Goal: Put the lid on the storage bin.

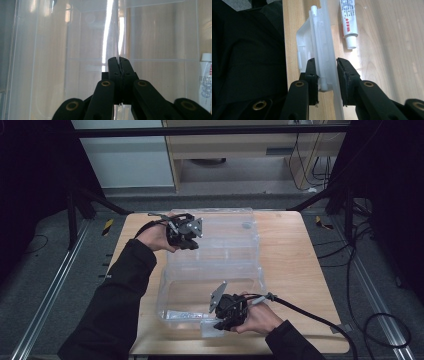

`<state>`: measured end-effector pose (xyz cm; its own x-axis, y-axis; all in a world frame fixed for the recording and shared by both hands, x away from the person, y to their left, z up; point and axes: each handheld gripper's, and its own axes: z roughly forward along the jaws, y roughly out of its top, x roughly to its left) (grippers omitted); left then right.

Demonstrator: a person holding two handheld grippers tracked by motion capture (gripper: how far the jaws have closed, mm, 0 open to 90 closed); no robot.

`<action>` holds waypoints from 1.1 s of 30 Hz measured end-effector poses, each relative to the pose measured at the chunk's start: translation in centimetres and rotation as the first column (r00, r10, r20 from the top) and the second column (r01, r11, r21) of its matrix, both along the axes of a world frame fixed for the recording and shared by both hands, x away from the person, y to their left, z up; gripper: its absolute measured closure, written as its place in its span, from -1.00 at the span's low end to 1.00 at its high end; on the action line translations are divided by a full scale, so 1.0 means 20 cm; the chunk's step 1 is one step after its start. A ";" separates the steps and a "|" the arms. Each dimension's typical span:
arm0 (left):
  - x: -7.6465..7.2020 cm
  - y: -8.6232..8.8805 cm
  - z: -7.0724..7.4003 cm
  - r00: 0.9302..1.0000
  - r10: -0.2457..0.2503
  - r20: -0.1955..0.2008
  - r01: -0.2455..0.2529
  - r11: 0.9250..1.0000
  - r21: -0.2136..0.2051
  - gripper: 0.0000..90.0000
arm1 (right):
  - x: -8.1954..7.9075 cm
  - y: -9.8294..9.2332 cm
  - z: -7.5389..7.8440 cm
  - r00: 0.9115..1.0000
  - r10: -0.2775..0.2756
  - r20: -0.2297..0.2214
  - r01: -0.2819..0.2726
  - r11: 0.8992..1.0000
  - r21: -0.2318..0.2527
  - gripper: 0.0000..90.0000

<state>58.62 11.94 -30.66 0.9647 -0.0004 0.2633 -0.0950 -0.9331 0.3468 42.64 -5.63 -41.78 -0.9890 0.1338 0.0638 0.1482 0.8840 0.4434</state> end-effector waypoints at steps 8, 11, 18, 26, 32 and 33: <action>-0.10 0.00 0.04 0.999 -0.028 0.030 0.028 1.000 0.000 0.99 | 0.00 0.00 0.00 1.000 -0.006 0.003 0.006 1.000 -0.001 0.59; -0.14 0.00 0.06 0.998 -0.040 0.049 0.040 0.999 0.008 0.99 | 0.00 0.00 0.00 1.000 -0.013 0.001 0.013 1.000 -0.001 0.59; -0.20 0.00 0.07 0.997 -0.039 0.069 0.039 0.999 -0.004 0.99 | -0.01 0.00 0.00 1.000 -0.019 -0.002 0.019 1.000 -0.001 0.59; -0.25 0.00 0.08 0.996 -0.040 0.085 0.041 0.999 0.000 0.99 | -0.01 0.00 0.00 1.000 -0.018 0.001 0.018 1.000 -0.001 0.59; -0.30 0.00 0.08 0.995 -0.048 0.088 0.049 0.999 -0.003 0.99 | -0.01 0.01 0.00 1.000 -0.022 0.000 0.022 1.000 0.000 0.59; -0.31 0.00 0.09 0.995 -0.050 0.089 0.050 0.999 -0.002 0.99 | -0.01 0.01 0.00 1.000 -0.023 0.000 0.023 1.000 0.000 0.59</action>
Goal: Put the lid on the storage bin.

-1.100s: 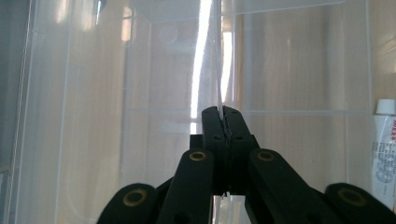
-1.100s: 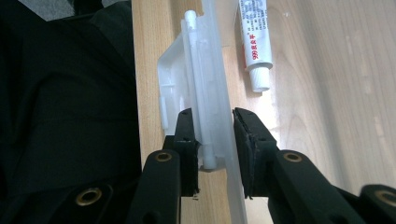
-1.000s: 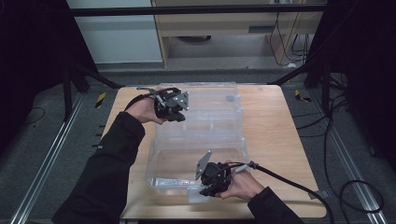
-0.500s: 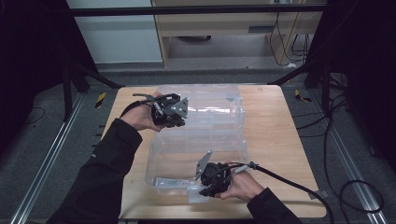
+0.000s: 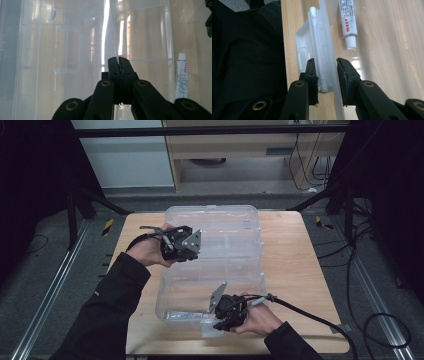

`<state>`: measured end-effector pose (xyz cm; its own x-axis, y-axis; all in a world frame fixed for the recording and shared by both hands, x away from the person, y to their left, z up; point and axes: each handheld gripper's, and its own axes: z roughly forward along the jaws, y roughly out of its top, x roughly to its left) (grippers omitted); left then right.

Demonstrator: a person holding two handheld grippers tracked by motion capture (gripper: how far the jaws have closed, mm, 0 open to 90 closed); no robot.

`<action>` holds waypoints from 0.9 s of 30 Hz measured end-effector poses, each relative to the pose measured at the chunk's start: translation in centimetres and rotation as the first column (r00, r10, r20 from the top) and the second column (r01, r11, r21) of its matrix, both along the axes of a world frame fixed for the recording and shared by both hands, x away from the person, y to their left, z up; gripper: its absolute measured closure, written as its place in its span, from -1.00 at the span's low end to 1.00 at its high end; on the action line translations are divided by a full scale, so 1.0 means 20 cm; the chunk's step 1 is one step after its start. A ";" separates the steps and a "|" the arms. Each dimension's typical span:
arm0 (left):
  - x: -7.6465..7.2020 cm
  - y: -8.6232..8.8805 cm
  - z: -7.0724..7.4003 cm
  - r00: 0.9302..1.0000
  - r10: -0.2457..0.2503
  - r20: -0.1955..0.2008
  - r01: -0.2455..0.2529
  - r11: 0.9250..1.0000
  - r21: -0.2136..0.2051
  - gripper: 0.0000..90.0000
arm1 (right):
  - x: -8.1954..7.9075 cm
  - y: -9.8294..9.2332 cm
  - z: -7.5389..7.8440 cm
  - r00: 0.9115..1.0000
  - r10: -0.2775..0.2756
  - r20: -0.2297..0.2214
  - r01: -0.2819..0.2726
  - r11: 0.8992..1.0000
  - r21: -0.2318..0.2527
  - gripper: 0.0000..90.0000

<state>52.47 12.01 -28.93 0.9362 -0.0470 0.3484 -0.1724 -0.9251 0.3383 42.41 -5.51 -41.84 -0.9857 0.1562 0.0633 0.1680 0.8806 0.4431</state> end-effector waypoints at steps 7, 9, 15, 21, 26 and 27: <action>-0.05 0.01 0.00 1.000 -0.003 -0.007 0.003 1.000 -0.013 0.99 | 0.00 0.00 0.00 1.000 0.005 0.004 -0.005 1.000 -0.003 0.59; -0.06 0.02 0.00 1.000 -0.003 -0.003 0.002 1.000 -0.017 0.99 | 0.00 0.00 0.00 1.000 0.003 0.006 -0.003 1.000 -0.003 0.59; -0.11 0.03 -0.01 1.000 -0.008 -0.007 0.008 0.999 -0.037 0.99 | 0.00 0.00 0.00 1.000 0.003 0.006 -0.003 1.000 -0.002 0.58; -0.15 0.04 -0.01 1.000 -0.010 -0.002 0.010 0.999 -0.043 0.99 | 0.00 0.00 0.00 1.000 0.001 0.007 -0.001 1.000 0.001 0.58; -0.18 0.05 -0.02 1.000 -0.011 -0.009 0.011 0.999 -0.050 0.99 | 0.00 0.00 0.00 1.000 -0.003 0.006 0.003 1.000 0.005 0.58; -0.18 0.05 -0.02 1.000 -0.011 -0.007 0.011 0.999 -0.052 0.99 | 0.00 0.00 0.00 1.000 -0.003 0.006 0.003 1.000 0.004 0.58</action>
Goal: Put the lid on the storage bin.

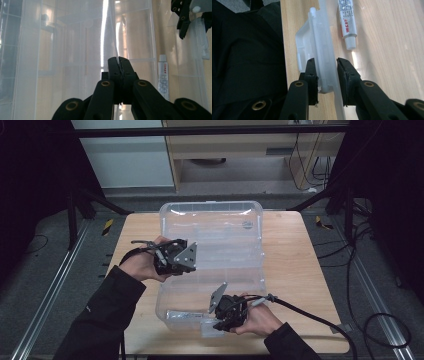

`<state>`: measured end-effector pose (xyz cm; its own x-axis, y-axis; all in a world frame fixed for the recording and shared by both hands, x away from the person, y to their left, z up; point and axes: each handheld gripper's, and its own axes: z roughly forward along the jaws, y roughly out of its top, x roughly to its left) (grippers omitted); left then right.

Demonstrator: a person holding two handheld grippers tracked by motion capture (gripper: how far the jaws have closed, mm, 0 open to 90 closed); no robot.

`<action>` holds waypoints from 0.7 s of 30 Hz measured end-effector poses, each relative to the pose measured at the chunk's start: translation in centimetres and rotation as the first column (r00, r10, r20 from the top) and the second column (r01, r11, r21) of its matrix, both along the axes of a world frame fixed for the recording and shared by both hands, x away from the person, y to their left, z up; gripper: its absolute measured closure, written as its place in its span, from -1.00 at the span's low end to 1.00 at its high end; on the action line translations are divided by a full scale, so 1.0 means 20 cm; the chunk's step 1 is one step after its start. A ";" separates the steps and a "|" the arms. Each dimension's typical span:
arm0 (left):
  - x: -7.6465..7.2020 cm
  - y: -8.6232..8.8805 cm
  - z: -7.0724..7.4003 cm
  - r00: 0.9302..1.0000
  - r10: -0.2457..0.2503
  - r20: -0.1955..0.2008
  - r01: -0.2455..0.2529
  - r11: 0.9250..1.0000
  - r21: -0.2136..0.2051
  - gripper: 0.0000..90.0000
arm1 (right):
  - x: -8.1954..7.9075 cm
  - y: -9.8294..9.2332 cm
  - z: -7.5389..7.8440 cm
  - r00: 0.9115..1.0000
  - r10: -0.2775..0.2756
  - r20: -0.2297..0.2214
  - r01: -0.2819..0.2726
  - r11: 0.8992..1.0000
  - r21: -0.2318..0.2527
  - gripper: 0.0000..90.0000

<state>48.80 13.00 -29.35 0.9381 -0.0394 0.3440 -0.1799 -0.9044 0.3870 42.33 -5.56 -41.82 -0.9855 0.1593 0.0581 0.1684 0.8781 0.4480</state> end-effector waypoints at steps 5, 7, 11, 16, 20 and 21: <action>-0.02 0.00 -0.01 1.000 -0.002 0.001 0.002 1.000 0.000 0.99 | 0.00 0.00 0.00 1.000 0.002 0.004 -0.002 1.000 -0.001 0.59; -0.03 0.01 -0.01 1.000 -0.005 -0.001 0.005 1.000 -0.003 0.99 | 0.00 0.00 0.00 1.000 0.002 0.003 -0.002 1.000 0.001 0.59; -0.05 0.01 -0.01 1.000 -0.008 0.001 0.008 1.000 -0.002 0.99 | 0.00 0.00 0.00 1.000 -0.001 0.006 0.001 1.000 0.002 0.59; -0.07 0.02 -0.02 1.000 -0.013 0.001 0.013 1.000 -0.003 0.99 | -0.01 0.00 0.00 1.000 -0.001 0.017 0.001 1.000 0.005 0.58; -0.10 0.02 -0.03 1.000 -0.016 0.000 0.016 1.000 -0.009 0.99 | -0.01 0.00 0.00 1.000 -0.007 0.021 0.007 1.000 0.008 0.58; -0.10 0.03 -0.03 1.000 -0.016 -0.001 0.016 1.000 -0.008 0.99 | -0.02 0.00 0.00 1.000 -0.008 0.021 0.007 1.000 0.009 0.58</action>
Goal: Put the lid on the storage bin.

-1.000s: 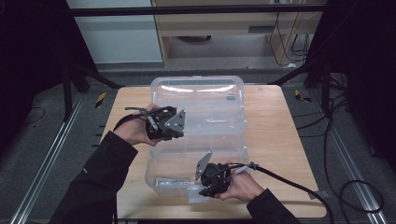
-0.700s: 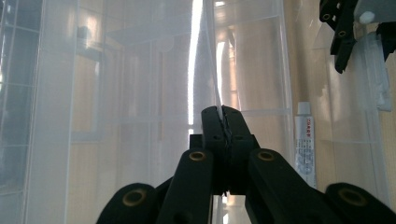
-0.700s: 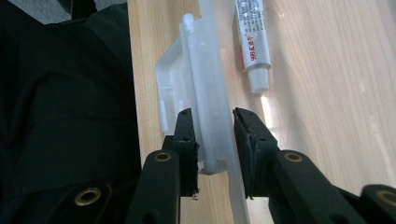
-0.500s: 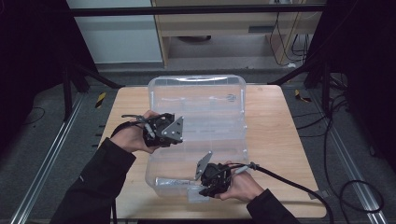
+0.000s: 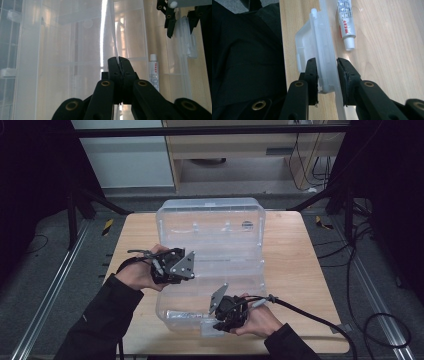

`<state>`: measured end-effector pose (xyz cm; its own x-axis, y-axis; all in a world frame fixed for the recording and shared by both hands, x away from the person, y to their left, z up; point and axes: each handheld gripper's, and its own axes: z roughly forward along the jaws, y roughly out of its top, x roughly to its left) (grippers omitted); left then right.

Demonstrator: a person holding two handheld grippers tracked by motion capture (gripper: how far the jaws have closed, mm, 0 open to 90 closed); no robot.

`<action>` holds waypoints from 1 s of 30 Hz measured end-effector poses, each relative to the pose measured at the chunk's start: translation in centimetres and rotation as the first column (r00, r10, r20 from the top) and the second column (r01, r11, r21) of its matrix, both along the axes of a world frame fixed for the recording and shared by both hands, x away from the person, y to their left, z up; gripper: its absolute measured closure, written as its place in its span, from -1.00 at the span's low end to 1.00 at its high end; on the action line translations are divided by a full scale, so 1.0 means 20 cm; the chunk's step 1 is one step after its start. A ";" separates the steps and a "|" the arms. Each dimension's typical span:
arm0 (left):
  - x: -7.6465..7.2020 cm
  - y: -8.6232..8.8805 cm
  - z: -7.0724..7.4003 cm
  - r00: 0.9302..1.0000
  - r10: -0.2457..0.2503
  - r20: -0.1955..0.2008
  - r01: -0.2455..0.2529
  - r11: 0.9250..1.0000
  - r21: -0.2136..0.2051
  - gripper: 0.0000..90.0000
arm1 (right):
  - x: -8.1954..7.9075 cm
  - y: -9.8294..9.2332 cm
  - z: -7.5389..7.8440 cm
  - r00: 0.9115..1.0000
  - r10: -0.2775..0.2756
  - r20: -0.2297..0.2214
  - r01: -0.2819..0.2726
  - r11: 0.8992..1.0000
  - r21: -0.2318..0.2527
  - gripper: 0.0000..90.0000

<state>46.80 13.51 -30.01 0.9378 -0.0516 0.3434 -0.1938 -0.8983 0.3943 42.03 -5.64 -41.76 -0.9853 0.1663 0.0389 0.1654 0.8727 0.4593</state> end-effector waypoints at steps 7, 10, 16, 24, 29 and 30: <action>-0.04 0.01 -0.02 1.000 -0.007 -0.008 0.006 1.000 -0.002 0.99 | -0.01 0.00 0.00 1.000 0.000 0.015 0.000 1.000 0.003 0.56; -0.05 0.01 -0.02 1.000 -0.005 -0.003 0.005 1.000 0.001 0.98 | -0.02 0.00 0.01 0.999 -0.010 0.038 0.010 1.000 0.018 0.60; -0.05 0.00 -0.02 1.000 -0.002 -0.012 0.002 1.000 -0.001 0.98 | -0.05 -0.03 0.05 0.996 -0.019 0.085 0.014 0.998 0.064 0.59; -0.06 0.00 -0.03 1.000 0.000 -0.012 0.000 1.000 -0.001 0.98 | -0.06 -0.09 0.16 0.991 -0.068 0.113 0.043 0.977 0.210 0.60; -0.06 0.00 -0.03 1.000 0.002 -0.017 -0.002 1.000 0.001 0.98 | -0.07 -0.17 0.26 0.979 -0.139 0.149 0.085 0.944 0.319 0.76; -0.06 0.00 -0.03 1.000 0.005 -0.021 -0.005 1.000 -0.003 0.98 | -0.07 -0.21 0.29 0.975 -0.167 0.145 0.104 0.925 0.366 0.83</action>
